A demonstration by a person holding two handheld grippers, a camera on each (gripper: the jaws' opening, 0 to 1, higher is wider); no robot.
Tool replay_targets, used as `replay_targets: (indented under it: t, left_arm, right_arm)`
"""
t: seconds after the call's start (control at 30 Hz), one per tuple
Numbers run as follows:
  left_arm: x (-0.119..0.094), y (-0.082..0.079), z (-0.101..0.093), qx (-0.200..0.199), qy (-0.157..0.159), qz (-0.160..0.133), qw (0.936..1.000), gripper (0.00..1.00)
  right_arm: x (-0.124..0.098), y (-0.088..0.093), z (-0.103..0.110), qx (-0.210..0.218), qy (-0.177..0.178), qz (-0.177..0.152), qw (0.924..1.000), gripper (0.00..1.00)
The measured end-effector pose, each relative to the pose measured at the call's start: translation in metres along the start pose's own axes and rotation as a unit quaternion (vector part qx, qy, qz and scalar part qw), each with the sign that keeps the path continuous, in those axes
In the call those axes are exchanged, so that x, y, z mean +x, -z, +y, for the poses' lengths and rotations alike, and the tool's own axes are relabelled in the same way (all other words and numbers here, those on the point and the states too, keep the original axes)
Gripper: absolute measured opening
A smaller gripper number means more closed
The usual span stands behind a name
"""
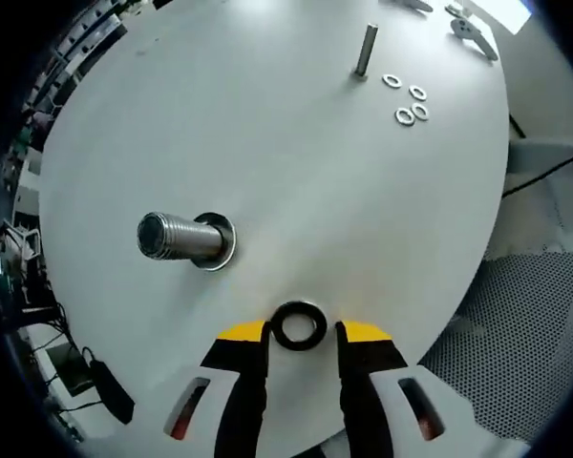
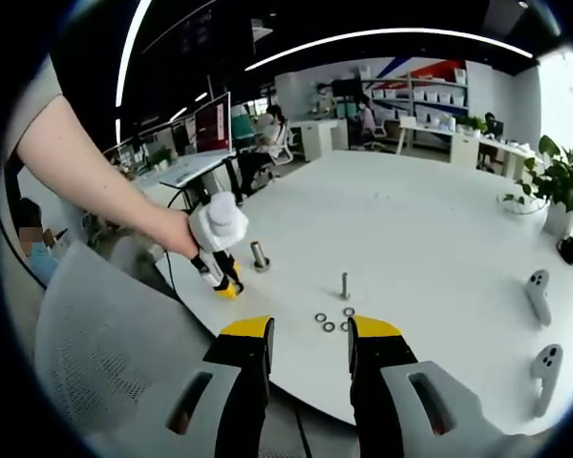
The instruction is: Place the washer onto the threaded stud by aligning its center hole with the stud, sliding it down to the base, and recovering from edge contact or off-axis alignment until the washer reaches the visible bottom stop.
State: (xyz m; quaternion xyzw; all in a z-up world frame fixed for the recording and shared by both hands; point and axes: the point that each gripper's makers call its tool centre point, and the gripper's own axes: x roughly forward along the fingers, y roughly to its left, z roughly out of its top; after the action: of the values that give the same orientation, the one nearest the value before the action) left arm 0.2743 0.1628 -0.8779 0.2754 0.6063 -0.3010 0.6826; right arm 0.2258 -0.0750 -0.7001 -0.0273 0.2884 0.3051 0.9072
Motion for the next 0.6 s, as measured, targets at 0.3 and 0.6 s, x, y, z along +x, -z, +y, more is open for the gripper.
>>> replay_targets:
  t: [0.3, 0.6]
  left_arm:
    - [0.0012, -0.0009, -0.0026, 0.010, 0.004, 0.007, 0.9999, 0.21]
    - [0.0000, 0.0007, -0.0014, -0.022, 0.006, 0.005, 0.9997, 0.20]
  right_arm:
    - [0.0001, -0.0005, 0.0013, 0.002, -0.004, -0.002, 1.0000, 0.33]
    - [0.0007, 0.0009, 0.0016, 0.001, -0.005, 0.002, 1.0000, 0.33]
